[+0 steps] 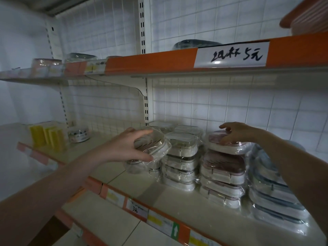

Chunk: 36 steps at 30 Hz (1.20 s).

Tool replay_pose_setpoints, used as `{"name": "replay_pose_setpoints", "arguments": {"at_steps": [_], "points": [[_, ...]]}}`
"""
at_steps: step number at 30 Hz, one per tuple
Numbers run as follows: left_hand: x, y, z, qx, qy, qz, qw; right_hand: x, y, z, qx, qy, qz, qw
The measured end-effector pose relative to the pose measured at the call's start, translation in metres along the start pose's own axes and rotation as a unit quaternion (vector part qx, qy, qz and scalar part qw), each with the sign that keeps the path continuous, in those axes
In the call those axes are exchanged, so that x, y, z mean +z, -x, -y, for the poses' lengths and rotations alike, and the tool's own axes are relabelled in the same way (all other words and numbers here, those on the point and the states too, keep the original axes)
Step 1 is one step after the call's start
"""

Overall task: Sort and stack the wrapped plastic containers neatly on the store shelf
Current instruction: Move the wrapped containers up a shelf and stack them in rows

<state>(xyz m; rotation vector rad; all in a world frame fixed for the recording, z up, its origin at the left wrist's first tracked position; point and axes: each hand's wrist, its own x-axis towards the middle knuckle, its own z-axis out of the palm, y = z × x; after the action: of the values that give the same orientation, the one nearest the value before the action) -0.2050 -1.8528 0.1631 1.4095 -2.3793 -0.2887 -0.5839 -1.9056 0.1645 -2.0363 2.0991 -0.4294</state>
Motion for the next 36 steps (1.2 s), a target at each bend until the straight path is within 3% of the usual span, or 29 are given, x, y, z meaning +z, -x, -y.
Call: {"name": "replay_pose_setpoints", "arguments": {"at_steps": [11,17,21,30,36], "points": [[0.006,-0.005,0.018,0.024,0.019,0.009,1.000,0.002,-0.010,-0.009,-0.039,0.087,0.065,0.993],[0.011,-0.003,0.015,0.034,0.029,0.002,0.999,0.011,-0.006,-0.010,-0.082,0.172,0.047,0.981],[0.008,0.001,0.011,0.049,0.022,0.007,0.999,0.016,0.005,-0.008,-0.070,0.268,-0.034,0.960],[-0.009,0.004,0.008,0.054,0.017,-0.007,0.998,0.016,0.037,0.016,-0.057,0.124,-0.183,0.974],[-0.024,-0.020,0.024,0.066,0.024,0.018,0.997,0.028,0.049,0.027,-0.043,0.074,-0.198,0.976]]}}
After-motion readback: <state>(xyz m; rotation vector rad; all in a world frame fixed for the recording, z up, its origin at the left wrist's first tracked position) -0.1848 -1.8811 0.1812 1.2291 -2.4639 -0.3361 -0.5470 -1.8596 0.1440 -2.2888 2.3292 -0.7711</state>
